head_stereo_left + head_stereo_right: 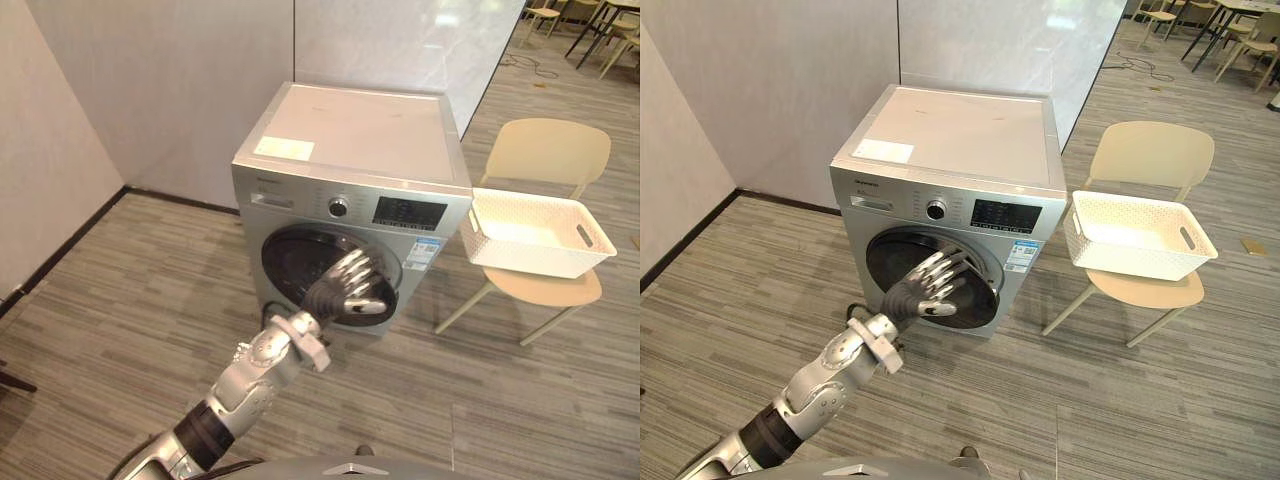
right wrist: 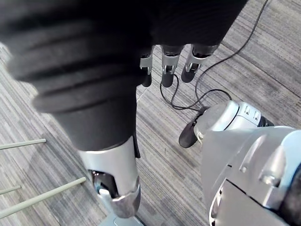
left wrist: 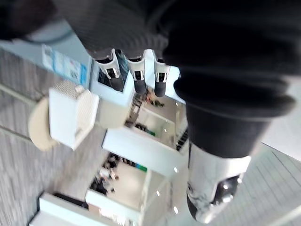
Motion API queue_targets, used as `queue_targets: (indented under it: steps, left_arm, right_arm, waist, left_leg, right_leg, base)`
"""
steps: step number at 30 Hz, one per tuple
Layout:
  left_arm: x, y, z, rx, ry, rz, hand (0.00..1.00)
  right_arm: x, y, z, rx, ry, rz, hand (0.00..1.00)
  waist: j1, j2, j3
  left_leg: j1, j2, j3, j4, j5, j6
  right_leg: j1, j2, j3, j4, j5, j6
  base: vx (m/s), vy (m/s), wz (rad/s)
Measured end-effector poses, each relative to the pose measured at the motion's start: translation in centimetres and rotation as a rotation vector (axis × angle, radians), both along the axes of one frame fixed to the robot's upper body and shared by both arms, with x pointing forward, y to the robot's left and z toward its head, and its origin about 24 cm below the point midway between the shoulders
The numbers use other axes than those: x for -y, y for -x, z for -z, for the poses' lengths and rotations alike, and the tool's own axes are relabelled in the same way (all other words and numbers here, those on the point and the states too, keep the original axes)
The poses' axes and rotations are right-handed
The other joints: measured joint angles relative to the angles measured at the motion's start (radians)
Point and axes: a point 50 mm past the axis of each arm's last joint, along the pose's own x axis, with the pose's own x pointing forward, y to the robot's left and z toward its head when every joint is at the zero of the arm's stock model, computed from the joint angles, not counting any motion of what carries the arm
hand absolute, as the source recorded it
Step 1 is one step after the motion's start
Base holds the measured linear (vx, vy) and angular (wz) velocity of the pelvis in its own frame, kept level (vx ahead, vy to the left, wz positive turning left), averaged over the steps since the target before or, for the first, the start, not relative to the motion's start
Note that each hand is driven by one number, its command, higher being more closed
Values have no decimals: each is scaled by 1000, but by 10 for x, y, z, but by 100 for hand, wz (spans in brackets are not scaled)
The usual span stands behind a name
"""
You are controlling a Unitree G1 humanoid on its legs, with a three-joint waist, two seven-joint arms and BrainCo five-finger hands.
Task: Pick up the laundry basket with both hands and put the clothes into the washing machine.
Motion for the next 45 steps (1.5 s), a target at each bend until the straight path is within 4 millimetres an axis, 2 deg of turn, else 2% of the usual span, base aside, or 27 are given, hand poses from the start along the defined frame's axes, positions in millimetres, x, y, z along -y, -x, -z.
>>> queue_targets:
  steps: [1,3,4,5,7,9,12,14,18,21,25,26,27,29,30,31,32,33,34,35,38,40,41,42,43,44,45]
  left_arm:
    - [-22,-1,19,-62,-50,-103,0]
    - [-55,4,44,-152,-115,-243,0]
    - [-78,11,61,-231,-145,-345,0]
    - [-89,16,70,-271,-159,-399,0]
    - [-126,36,98,-401,-244,-567,0]
    - [-149,53,119,-501,-341,-663,0]
    - [-165,81,148,-656,-483,-712,0]
    - [-170,96,164,-742,-551,-705,0]
    - [-162,138,198,-986,-650,-650,0]
    - [-167,154,205,-1065,-723,-637,0]
    - [-168,158,207,-1099,-728,-653,0]
    - [-168,157,207,-1102,-724,-659,0]
    - [-168,157,207,-1100,-729,-656,0]
    - [-168,153,206,-1083,-751,-636,0]
    - [-166,151,207,-1076,-753,-626,0]
    - [-164,145,206,-1060,-753,-623,0]
    - [-162,144,206,-1057,-752,-616,0]
    - [-163,139,204,-1040,-758,-617,0]
    - [-165,138,204,-1036,-766,-617,0]
    - [-165,137,204,-1031,-772,-613,0]
    - [-158,127,203,-1008,-770,-590,0]
    - [-158,126,202,-1006,-778,-584,0]
    - [-158,126,202,-1005,-779,-584,0]
    - [-159,127,202,-1008,-781,-585,0]
    - [-159,128,203,-1013,-780,-587,0]
    - [-153,132,205,-1033,-760,-584,0]
    - [-145,132,206,-1038,-742,-576,0]
  right_arm:
    - [-1,0,0,0,-2,-1,0]
    - [-1,-1,0,2,-4,-3,0]
    - [-2,-2,0,5,-5,-9,0]
    - [-3,-3,0,7,-6,-9,0]
    - [-7,-8,0,26,-13,-10,0]
    - [-10,-10,1,31,-19,-10,0]
    - [-13,-15,1,40,-25,-36,0]
    - [-16,-21,1,52,-32,-44,0]
    - [-22,-38,1,84,-45,-64,0]
    - [-29,-49,2,86,-64,-115,0]
    - [-32,-59,2,99,-62,-149,0]
    - [-31,-59,1,98,-59,-151,0]
    - [-31,-58,1,97,-59,-151,0]
    - [-29,-59,1,101,-54,-151,0]
    - [-29,-60,0,107,-52,-151,0]
    - [-29,-64,-1,123,-49,-165,0]
    - [-28,-71,-4,147,-35,-188,0]
    - [-26,-73,-5,156,-23,-206,0]
    - [-29,-74,-5,163,-34,-199,0]
    - [-31,-75,-5,166,-36,-204,0]
    - [-34,-80,-7,193,-28,-202,0]
    - [-34,-79,-7,189,-28,-199,0]
    - [-34,-77,-6,183,-30,-197,0]
    - [-36,-74,-5,177,-36,-191,0]
    - [-34,-73,-5,178,-34,-180,0]
    - [-24,-75,-7,182,-5,-178,0]
    - [-16,-80,-10,192,15,-183,0]
  waist:
    - [2,-2,1]
    - [6,-3,2]
    - [8,-5,3]
    - [11,-5,2]
    - [32,-14,8]
    - [47,-22,16]
    - [57,-25,16]
    - [57,-19,20]
    - [56,-17,23]
    - [61,-16,27]
    - [60,-13,33]
    - [61,-23,46]
    - [61,-21,48]
    - [61,-33,64]
    - [62,-34,70]
    - [69,-21,97]
    - [65,-1,115]
    - [64,4,142]
    - [64,-1,147]
    - [64,-6,148]
    - [62,-11,150]
    - [62,-11,150]
    - [62,-13,150]
    - [59,-20,148]
    - [57,-16,150]
    - [60,33,145]
    - [57,65,139]
  left_leg:
    - [1,0,-2,0,0,0]
    - [7,1,-3,0,0,1]
    - [13,2,-4,0,-1,2]
    - [14,2,-4,0,-2,3]
    - [15,4,-4,1,0,7]
    - [32,4,-4,6,0,11]
    - [52,2,-5,0,-5,13]
    - [53,2,-4,0,-6,12]
    - [63,2,0,0,-9,9]
    - [69,4,4,-1,-11,6]
    - [92,-1,7,-1,-24,2]
    - [103,-6,0,-1,-29,4]
    - [108,-10,-4,-1,-34,8]
    - [119,-42,-35,-1,-67,17]
    - [122,-46,-38,-1,-70,19]
    - [136,-29,-39,0,-71,24]
    - [145,-17,-40,0,-73,28]
    - [176,7,-40,0,-78,35]
    - [182,30,-33,0,-79,35]
    - [184,39,-31,0,-81,32]
    - [191,77,-31,6,-104,-3]
    - [184,104,-29,43,-124,-36]
    - [185,117,-28,71,-152,-63]
    - [204,121,-31,79,-177,-92]
    - [219,128,-34,81,-189,-107]
    - [234,181,-32,88,-196,-126]
    - [234,207,-35,101,-205,-139]
  right_leg:
    - [4,1,-3,-4,0,0]
    - [16,3,-4,-13,1,1]
    - [28,5,-6,-16,1,2]
    - [30,5,-7,-19,2,3]
    - [34,7,-7,-24,6,10]
    - [57,7,-12,-31,12,22]
    - [80,5,-20,-33,4,28]
    - [81,5,-20,-33,3,29]
    - [86,7,-15,-33,-7,22]
    - [87,11,-2,-31,-6,22]
    - [96,3,-1,-3,-24,26]
    - [93,-8,-5,35,-49,29]
    - [86,-16,-8,62,-68,29]
    - [41,-74,-13,222,-149,26]
    - [21,-85,-14,282,-159,19]
    - [-72,-90,11,490,-124,-37]
    - [-107,-86,19,560,-100,-48]
    - [-147,-75,34,646,-99,-42]
    - [-175,-58,22,671,-145,-25]
    - [-185,-50,8,667,-162,-19]
    - [-212,-41,-82,496,-174,-11]
    - [-211,-8,-85,329,-117,-7]
    - [-192,12,-80,240,-51,-5]
    - [-172,18,-78,200,-3,-17]
    - [-164,23,-70,203,14,-15]
    - [-159,60,-89,245,-37,-24]
    - [-168,84,-106,271,-81,-30]
  base:
    - [0,0,0]
    - [18,-9,1]
    - [48,-20,2]
    - [58,-27,2]
    - [45,-26,0]
    - [40,-21,5]
    - [12,-18,5]
    - [-14,-6,-2]
    - [-30,-14,-5]
    - [-39,-16,-5]
    - [-15,8,-2]
    - [10,31,12]
    - [17,54,20]
    - [29,57,26]
    - [37,45,12]
    - [26,30,6]
    - [63,21,3]
    - [69,-19,5]
    - [83,-33,-1]
    - [106,-51,1]
    - [225,-85,0]
    - [361,-169,-6]
    - [377,-268,9]
    - [481,-362,16]
    - [503,-365,11]
    - [454,-289,5]
    - [444,-267,-2]
